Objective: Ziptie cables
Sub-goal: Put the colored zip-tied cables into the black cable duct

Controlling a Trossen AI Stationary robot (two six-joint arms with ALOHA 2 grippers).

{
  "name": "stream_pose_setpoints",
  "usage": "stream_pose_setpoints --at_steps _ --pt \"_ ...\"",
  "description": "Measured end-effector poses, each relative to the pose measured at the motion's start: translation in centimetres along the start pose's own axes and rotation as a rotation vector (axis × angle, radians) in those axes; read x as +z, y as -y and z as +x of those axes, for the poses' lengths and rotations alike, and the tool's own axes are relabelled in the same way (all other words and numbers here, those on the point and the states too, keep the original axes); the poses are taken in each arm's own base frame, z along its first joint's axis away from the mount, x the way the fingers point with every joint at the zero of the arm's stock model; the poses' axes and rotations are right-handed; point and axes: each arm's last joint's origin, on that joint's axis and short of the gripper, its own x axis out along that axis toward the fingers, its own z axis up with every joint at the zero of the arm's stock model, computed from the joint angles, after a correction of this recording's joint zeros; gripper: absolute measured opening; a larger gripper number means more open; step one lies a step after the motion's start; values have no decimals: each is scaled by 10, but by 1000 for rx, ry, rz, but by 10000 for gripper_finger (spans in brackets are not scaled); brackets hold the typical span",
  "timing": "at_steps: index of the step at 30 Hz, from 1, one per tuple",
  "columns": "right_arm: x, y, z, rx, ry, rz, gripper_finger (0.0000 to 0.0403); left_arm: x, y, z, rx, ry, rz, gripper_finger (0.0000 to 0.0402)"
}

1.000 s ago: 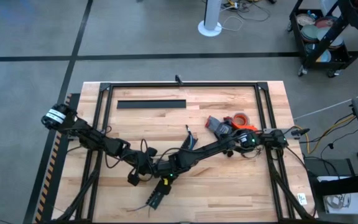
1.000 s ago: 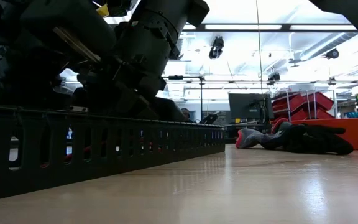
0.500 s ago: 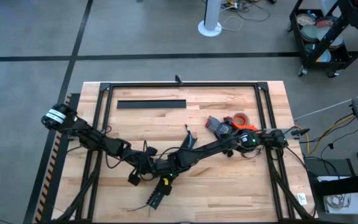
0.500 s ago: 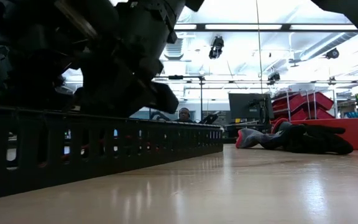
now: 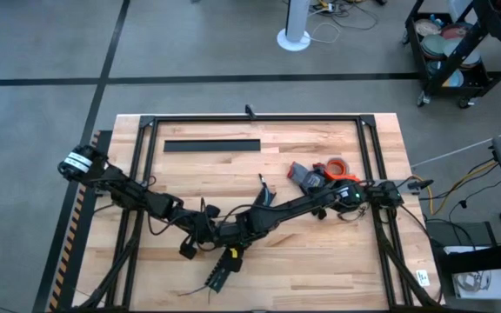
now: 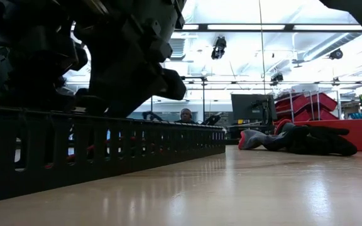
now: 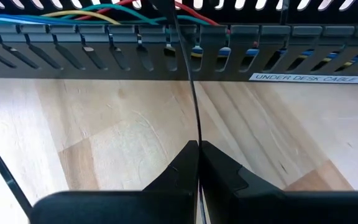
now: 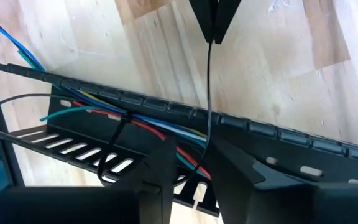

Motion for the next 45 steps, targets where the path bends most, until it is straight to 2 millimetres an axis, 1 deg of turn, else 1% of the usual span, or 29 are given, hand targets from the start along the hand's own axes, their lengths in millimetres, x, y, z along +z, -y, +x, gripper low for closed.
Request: stream_pose_setpoints --at_steps 10,12,17,25,37,45 --pt "2 4 -1 -21 14 16 10 0 0 0 0 1 0 0" --pt "2 4 -1 -22 13 17 3 0 0 0 0 1 1 0" --pt "2 3 -1 -22 12 19 1 0 0 0 0 5 1 0" --pt "-3 -4 0 -19 10 14 0 3 0 -2 -1 26 3 0" --pt "-7 -3 5 -41 9 25 0 3 0 -2 -2 29 3 0" --pt "-7 -7 1 -33 3 18 0 7 3 -2 -13 35 14 0"
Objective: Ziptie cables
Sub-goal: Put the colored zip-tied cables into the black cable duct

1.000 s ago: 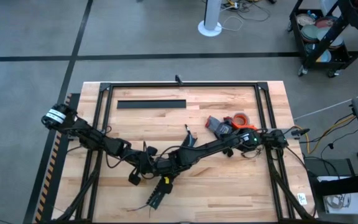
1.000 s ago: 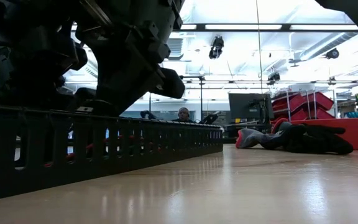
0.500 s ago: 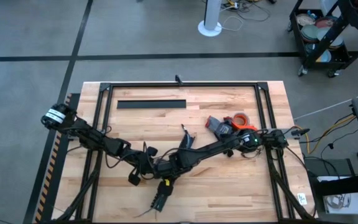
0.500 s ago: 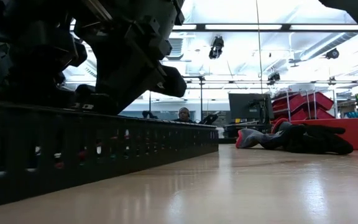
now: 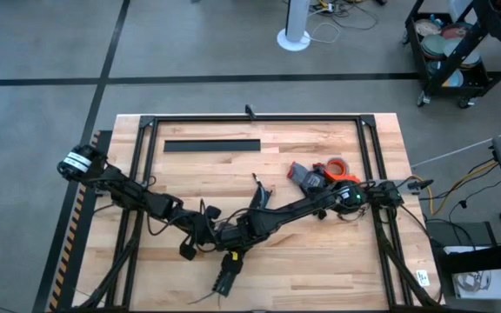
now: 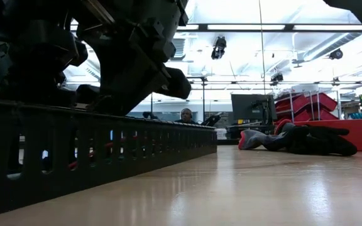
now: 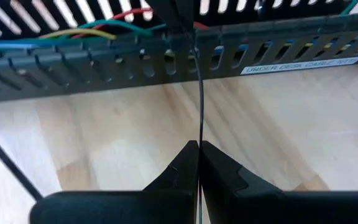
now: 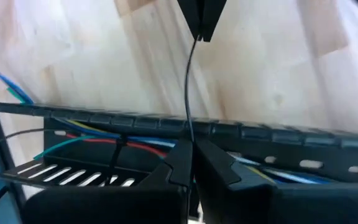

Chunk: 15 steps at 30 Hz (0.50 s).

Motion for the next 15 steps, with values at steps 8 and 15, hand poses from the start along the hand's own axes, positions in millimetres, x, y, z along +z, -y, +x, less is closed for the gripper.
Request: stream_pose_setpoints --at_steps 8,15 --pt "-5 -4 1 17 -23 -11 0 14 5 -1 -20 -10 21 0" --pt "-8 -5 6 23 -40 -23 0 17 8 -1 -52 -4 21 0"
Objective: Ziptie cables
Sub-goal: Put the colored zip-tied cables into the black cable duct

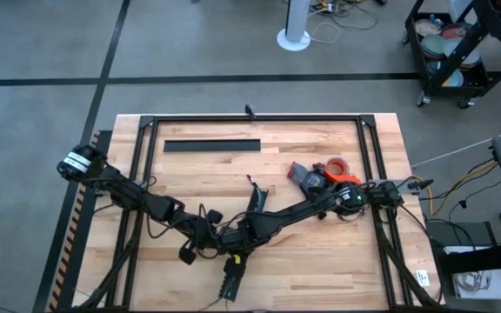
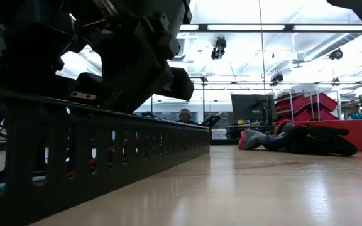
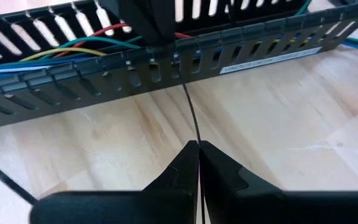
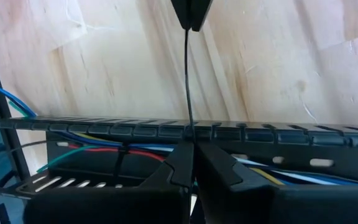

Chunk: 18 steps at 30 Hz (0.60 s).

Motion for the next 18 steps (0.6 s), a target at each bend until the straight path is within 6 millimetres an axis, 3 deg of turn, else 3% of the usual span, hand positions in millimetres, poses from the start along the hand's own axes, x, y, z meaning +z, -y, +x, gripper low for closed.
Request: stream_pose_setpoints --at_steps 18 --pt "-3 -5 1 5 -5 -36 0 3 7 0 -32 28 18 0"
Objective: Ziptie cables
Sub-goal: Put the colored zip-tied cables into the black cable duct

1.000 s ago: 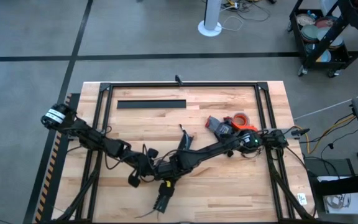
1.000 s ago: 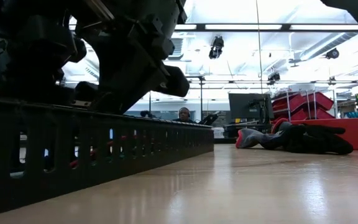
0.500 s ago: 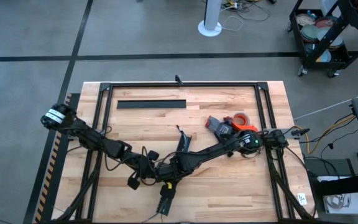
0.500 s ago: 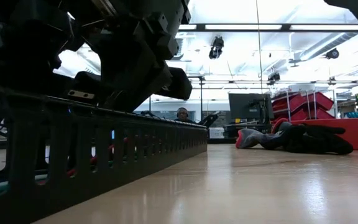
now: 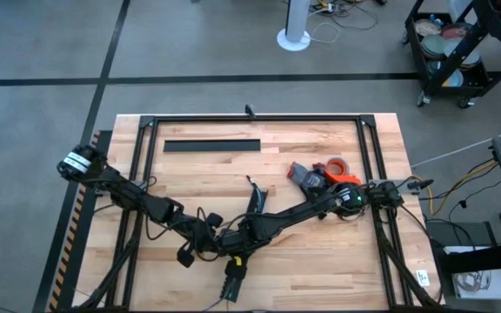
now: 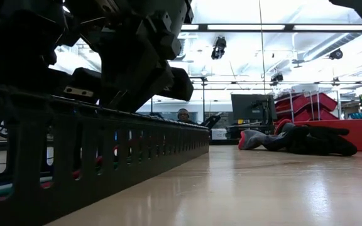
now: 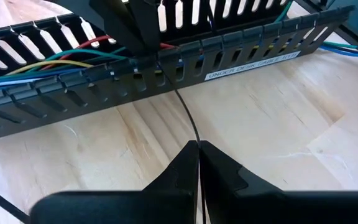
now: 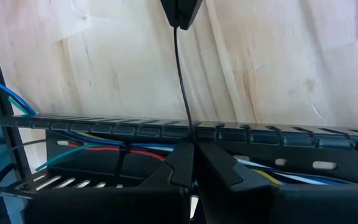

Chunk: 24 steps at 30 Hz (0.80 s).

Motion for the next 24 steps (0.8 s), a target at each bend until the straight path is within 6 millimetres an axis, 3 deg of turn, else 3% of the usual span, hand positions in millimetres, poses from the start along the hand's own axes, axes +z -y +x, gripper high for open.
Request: stream_pose_setpoints --at_steps 24 --pt "-4 -1 4 22 -28 -39 0 0 8 6 -37 12 24 0"
